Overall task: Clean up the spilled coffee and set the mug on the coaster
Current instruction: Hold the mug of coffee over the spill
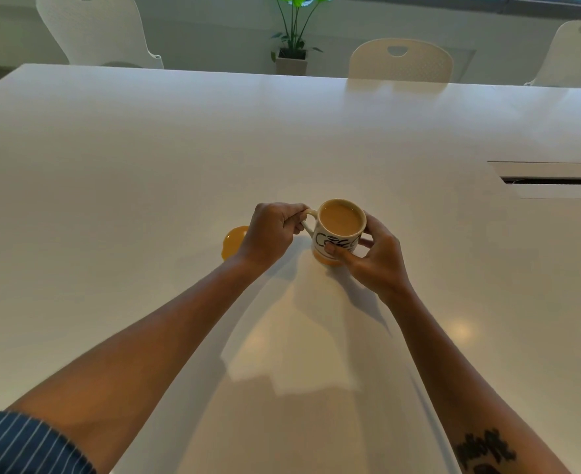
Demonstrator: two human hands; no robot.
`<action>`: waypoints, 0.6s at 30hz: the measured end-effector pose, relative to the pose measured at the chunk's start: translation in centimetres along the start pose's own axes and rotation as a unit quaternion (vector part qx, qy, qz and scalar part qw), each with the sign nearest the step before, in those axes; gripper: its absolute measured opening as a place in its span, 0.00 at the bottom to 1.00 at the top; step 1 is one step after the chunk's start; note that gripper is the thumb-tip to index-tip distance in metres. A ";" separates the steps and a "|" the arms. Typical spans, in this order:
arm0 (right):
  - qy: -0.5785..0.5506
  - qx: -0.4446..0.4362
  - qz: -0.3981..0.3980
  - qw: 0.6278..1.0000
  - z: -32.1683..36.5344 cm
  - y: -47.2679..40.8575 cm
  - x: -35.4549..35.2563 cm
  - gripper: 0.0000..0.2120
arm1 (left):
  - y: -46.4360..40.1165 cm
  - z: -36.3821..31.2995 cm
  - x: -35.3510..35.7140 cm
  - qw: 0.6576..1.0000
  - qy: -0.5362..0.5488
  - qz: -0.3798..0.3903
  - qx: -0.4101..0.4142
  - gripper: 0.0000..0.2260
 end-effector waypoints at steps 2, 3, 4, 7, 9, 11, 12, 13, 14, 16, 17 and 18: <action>0.000 0.003 0.000 1.000 0.0 0.1 0.0 0.40 | 0.1 -0.1 0.0 1.000 -0.002 0.000 -0.001 0.09; -0.001 0.004 0.000 1.000 0.0 0.2 0.0 0.40 | 0.2 -0.2 0.0 1.000 -0.003 0.001 -0.002 0.09; -0.002 0.006 0.000 1.000 0.0 0.2 0.0 0.40 | 0.2 -0.2 0.0 1.000 -0.003 0.001 -0.004 0.09; -0.005 0.012 -0.002 1.000 -0.1 0.4 0.0 0.40 | 0.4 -0.2 0.0 1.000 0.000 0.003 -0.009 0.09; -0.001 0.011 -0.001 1.000 -0.2 0.4 0.0 0.40 | 0.4 -0.2 0.1 1.000 -0.001 0.003 -0.012 0.09; 0.002 0.012 0.002 1.000 -0.3 0.3 0.1 0.40 | 0.4 -0.1 0.1 1.000 -0.001 0.003 -0.014 0.09; 0.003 0.014 0.003 1.000 -0.3 0.3 0.2 0.40 | 0.4 -0.1 0.1 1.000 -0.002 0.003 -0.015 0.09; 0.004 0.017 0.003 1.000 -0.4 0.3 0.2 0.40 | 0.4 -0.1 0.1 1.000 -0.001 0.003 -0.016 0.09; 0.003 0.020 0.004 1.000 -0.4 0.4 0.2 0.40 | 0.4 -0.1 0.1 1.000 -0.001 0.004 -0.016 0.09; 0.000 0.025 0.006 1.000 -0.4 0.5 0.2 0.40 | 0.5 -0.3 0.2 1.000 -0.004 0.006 -0.013 0.09; -0.001 0.026 0.009 1.000 -0.4 0.5 0.2 0.39 | 0.6 -0.4 0.2 1.000 -0.005 0.007 -0.013 0.10; -0.002 0.027 0.013 1.000 -0.5 0.6 0.3 0.39 | 0.6 -0.3 0.2 1.000 -0.005 0.008 -0.016 0.10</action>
Point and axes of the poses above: each hand's wrist, its own y-axis away from the middle knuckle, its own x-axis out of the palm, z = x × y, the point moved 10 cm from there along -y, towards the middle knuckle, and after that the axes turned 3 degrees about -y, right-handed, at the moved point
